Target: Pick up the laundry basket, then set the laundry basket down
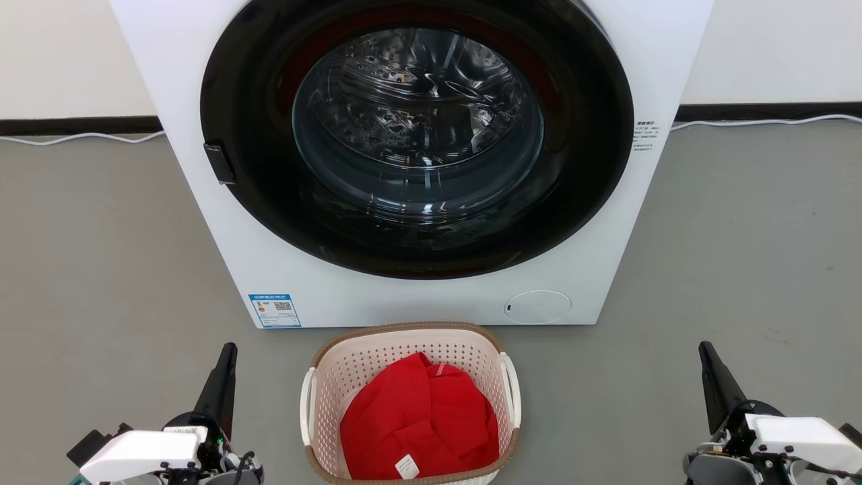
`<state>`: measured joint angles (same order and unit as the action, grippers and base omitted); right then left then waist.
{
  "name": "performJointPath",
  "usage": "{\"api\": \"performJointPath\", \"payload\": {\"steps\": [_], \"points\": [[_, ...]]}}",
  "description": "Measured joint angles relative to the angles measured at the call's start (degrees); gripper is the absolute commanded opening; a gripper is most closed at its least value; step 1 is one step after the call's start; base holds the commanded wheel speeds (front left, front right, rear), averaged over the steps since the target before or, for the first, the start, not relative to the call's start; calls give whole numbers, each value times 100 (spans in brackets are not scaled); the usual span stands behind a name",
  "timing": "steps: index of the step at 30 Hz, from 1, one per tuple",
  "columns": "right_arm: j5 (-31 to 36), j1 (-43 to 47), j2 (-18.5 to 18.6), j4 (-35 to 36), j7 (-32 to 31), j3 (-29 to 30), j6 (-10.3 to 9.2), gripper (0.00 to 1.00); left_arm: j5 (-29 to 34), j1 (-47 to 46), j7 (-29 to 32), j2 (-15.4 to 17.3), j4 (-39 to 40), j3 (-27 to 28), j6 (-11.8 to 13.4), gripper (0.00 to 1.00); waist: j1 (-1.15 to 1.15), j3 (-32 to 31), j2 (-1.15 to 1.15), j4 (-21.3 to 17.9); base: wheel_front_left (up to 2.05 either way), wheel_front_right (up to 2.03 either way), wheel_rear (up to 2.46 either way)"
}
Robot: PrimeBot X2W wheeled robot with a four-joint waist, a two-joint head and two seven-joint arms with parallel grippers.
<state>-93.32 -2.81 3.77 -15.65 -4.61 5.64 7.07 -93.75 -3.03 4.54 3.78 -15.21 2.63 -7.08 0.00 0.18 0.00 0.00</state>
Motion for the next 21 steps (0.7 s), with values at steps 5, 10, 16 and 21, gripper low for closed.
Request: {"api": "performJointPath", "payload": {"steps": [5,10,16,21], "points": [[0,0,-8,0,0,9,0,0,0,0,5,-2,0,14,0,0,0,0,0,0,0,0,0],[0,0,-25,0,0,16,0,0,1,0,7,-7,0,22,0,0,0,0,0,0,0,0,0],[0,0,-27,0,-2,27,0,0,1,0,36,-11,0,38,0,0,0,0,0,0,0,0,0],[0,0,-32,0,-10,40,0,0,2,0,49,-14,0,55,0,0,0,0,0,0,0,0,0]]}}
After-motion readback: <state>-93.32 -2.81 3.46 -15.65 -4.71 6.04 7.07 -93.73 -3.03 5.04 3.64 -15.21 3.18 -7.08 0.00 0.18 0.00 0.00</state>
